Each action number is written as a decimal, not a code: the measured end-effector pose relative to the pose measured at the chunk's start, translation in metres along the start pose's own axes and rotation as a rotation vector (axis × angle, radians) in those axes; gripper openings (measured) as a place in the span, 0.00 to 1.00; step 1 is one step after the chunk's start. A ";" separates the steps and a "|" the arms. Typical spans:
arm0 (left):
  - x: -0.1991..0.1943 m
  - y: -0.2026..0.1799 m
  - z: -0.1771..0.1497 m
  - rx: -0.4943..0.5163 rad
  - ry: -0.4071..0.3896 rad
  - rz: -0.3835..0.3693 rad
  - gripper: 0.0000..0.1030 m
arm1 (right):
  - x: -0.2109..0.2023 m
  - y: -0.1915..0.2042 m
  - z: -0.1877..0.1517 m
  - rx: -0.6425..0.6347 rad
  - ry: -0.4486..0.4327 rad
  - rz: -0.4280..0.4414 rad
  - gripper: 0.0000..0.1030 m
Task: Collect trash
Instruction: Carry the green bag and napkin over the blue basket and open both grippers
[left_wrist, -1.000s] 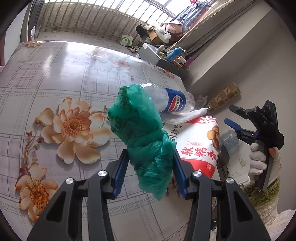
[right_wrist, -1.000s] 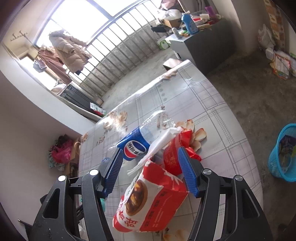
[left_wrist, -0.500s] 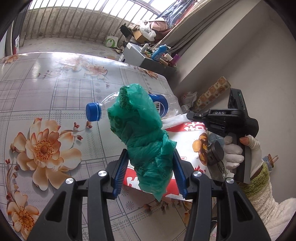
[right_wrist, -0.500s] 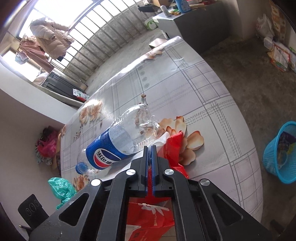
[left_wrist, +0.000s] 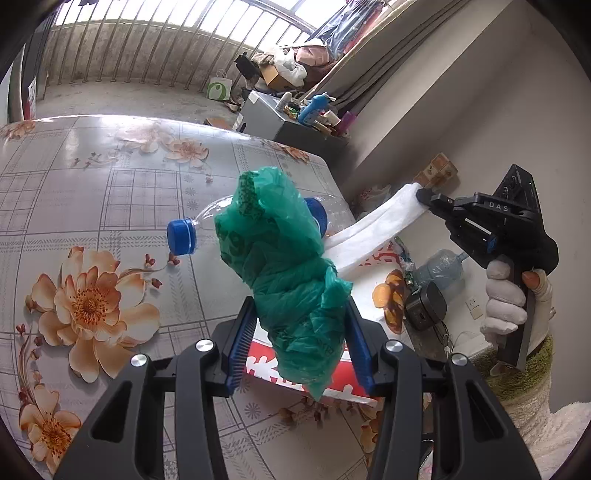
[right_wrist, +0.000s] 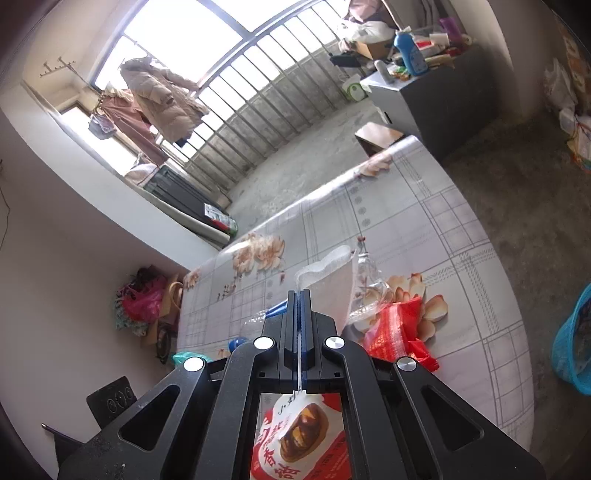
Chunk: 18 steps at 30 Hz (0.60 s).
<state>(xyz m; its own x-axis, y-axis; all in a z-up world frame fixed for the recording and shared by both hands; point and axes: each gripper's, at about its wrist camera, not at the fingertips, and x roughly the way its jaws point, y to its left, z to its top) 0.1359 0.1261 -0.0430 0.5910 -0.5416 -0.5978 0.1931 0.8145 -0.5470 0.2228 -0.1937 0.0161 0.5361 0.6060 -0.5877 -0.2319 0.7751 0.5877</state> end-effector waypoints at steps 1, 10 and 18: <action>-0.002 -0.004 0.002 0.010 -0.004 -0.005 0.44 | -0.008 0.003 0.001 -0.004 -0.022 0.012 0.00; -0.008 -0.078 0.030 0.154 -0.013 -0.119 0.44 | -0.121 -0.024 -0.011 0.032 -0.278 0.026 0.00; 0.053 -0.200 0.032 0.326 0.119 -0.303 0.44 | -0.225 -0.106 -0.062 0.178 -0.505 -0.155 0.00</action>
<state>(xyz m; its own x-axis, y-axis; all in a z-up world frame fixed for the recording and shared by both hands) 0.1533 -0.0591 0.0535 0.3793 -0.7703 -0.5127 0.5911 0.6280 -0.5063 0.0765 -0.4008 0.0516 0.8856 0.2922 -0.3609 -0.0022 0.7798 0.6260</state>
